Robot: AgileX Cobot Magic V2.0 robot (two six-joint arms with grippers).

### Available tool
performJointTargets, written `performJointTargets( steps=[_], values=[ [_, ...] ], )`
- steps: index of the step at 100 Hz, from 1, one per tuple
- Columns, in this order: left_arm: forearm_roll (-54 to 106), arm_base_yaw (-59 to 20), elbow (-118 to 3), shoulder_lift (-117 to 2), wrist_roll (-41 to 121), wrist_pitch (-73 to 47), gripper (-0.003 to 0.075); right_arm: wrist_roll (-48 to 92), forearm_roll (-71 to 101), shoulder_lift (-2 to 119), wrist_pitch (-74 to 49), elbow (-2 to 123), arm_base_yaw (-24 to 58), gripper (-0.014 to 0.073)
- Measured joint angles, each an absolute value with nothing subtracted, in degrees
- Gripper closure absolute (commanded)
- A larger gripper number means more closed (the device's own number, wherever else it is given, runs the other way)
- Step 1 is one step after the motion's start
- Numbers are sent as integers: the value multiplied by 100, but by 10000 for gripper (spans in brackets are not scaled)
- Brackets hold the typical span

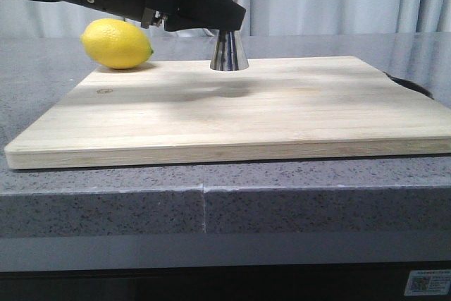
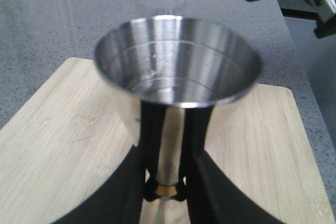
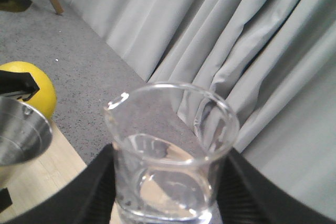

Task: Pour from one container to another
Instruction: 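Position the beaker spout above the jigger mouth with the right gripper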

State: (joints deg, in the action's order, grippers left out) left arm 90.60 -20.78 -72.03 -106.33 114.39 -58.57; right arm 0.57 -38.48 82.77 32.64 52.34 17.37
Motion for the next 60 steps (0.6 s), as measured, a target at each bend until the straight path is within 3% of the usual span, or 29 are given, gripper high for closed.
performJointTargets(
  steps=[60],
  values=[
    [9031,-2078,-7203,-10633,11439,-5912,627,42,-4048,8277,3183,5234,1985,398]
  ],
)
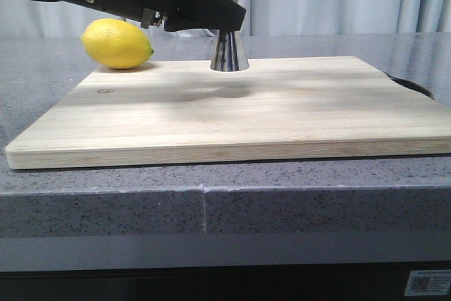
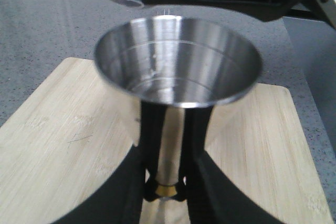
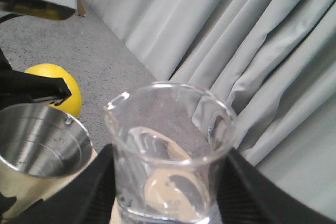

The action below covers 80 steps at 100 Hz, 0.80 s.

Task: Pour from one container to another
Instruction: 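Position the beaker spout above the jigger mouth with the right gripper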

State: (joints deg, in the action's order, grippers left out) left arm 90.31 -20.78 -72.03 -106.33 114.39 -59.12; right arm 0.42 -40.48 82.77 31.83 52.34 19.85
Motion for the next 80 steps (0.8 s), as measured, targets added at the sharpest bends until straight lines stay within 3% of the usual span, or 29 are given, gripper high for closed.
performJointTargets(
  steps=[80],
  values=[
    [8991,-2078,-7203,-10633,11439,-5999,627,37,-4429,8277,3098,5234,1985,398]
  ],
)
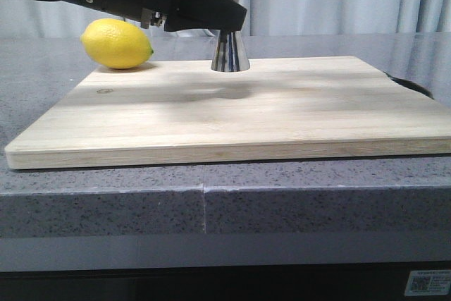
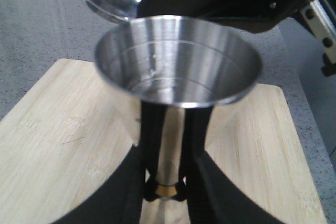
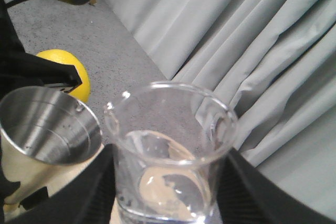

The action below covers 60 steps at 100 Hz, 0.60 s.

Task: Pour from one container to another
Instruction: 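Position the beaker spout above the jigger mouth with the right gripper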

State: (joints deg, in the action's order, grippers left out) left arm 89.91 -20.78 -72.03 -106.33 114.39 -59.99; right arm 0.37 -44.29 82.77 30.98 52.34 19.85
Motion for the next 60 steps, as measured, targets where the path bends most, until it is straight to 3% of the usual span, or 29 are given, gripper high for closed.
performJointTargets(
  steps=[60],
  values=[
    [8866,-2242,-7203,-10633,11439,-5999,627,37,-4739,8277,3067,5234,1985,398]
  ],
)
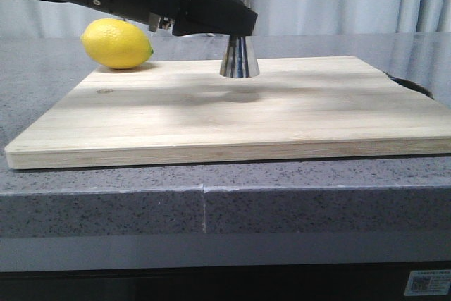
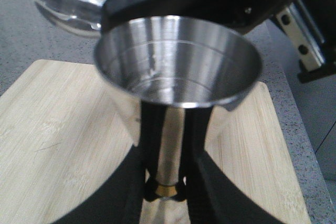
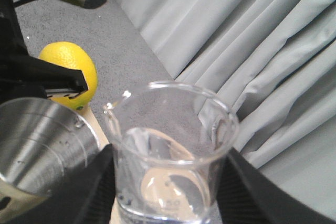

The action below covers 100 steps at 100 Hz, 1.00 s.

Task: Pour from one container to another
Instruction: 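Position the beaker spout above the jigger mouth with the right gripper, then tilt the beaker with the right gripper, pouring liquid into the jigger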

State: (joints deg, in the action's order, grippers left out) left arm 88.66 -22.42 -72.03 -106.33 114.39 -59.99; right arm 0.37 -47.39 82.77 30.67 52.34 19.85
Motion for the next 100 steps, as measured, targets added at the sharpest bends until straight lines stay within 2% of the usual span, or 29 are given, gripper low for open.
performJointTargets(
  steps=[100],
  values=[
    [8742,-2248,-7203,-10633,11439,-5999,627,0,-5403,8277,2932,5351,1985,398]
  ],
)
